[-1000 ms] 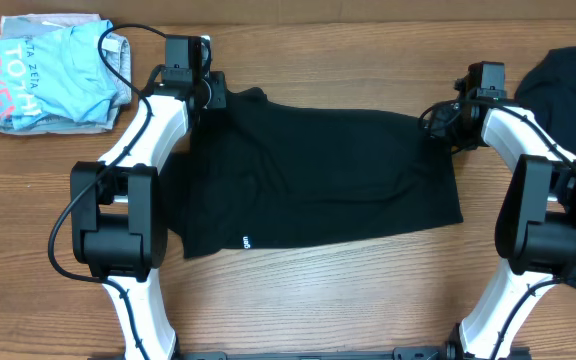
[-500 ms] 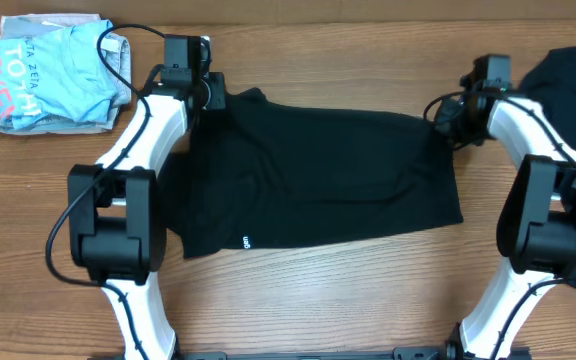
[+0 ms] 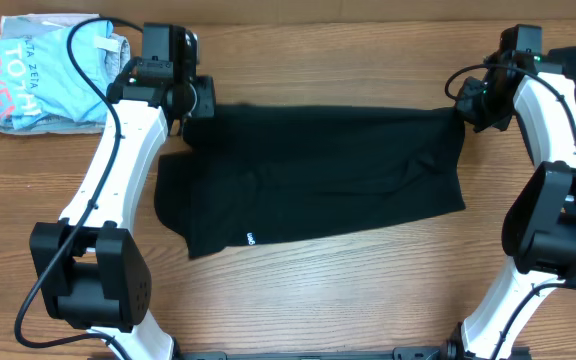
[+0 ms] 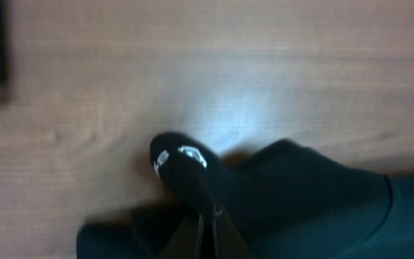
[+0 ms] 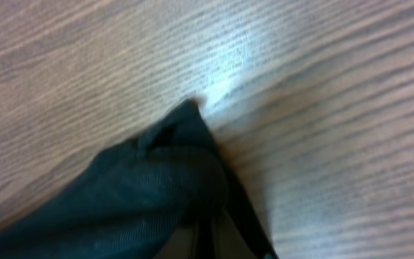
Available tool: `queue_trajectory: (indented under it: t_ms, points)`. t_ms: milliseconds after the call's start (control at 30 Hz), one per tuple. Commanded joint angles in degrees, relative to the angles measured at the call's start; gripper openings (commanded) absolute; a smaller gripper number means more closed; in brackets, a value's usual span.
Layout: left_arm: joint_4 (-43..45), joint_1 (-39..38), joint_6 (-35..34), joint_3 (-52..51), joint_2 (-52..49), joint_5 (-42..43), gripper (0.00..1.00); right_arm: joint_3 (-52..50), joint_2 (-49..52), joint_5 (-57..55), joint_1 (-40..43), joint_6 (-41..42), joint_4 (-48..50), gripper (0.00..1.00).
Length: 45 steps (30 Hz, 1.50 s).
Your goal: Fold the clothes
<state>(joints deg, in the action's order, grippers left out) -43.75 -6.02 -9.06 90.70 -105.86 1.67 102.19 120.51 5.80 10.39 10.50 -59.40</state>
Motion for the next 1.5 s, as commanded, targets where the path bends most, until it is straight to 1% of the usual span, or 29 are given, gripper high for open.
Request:
queue_trajectory:
  t_ms: [0, 133, 267, 433, 800, 967, 1267, 1467]
  points:
    - [-3.3, -0.4, -1.7, 0.3, 0.3, -0.6, 0.04, 3.2, -0.3, -0.5, 0.3, 0.0, -1.6, 0.04]
    - [-9.0, -0.4, -4.7, 0.3, 0.3, -0.3, 0.04, 4.5, -0.3, -0.5, 0.3, 0.0, -3.7, 0.04]
    - [-14.2, -0.4, -4.7, 0.3, 0.4, 2.4, 0.04, 5.7, -0.3, -0.5, 0.3, 0.0, -6.4, 0.04]
    - [-18.1, -0.4, -4.7, 0.3, 0.5, 7.0, 0.04, 5.9, -0.3, -0.6, 0.3, -0.1, -8.8, 0.04]
    - [-27.9, -0.4, -4.7, 0.3, 0.5, 7.1, 0.04, 5.9, -0.3, -1.3, 0.9, -0.1, -11.1, 0.04]
    - [-32.3, -0.4, -2.7, 0.3, 0.5, 7.1, 0.04, 6.0, -0.3, -1.3, 2.8, -0.1, -12.7, 0.04]
    - [-35.3, -0.4, -2.7, 0.0, 0.5, 6.7, 0.04, 5.9, -0.3, -1.2, 4.7, -0.1, -19.2, 0.04]
    - [-34.4, -0.4, -2.8, -3.7, 0.4, 6.8, 0.04, 5.9, -0.3, -1.2, 4.7, -0.1, -22.2, 0.04]
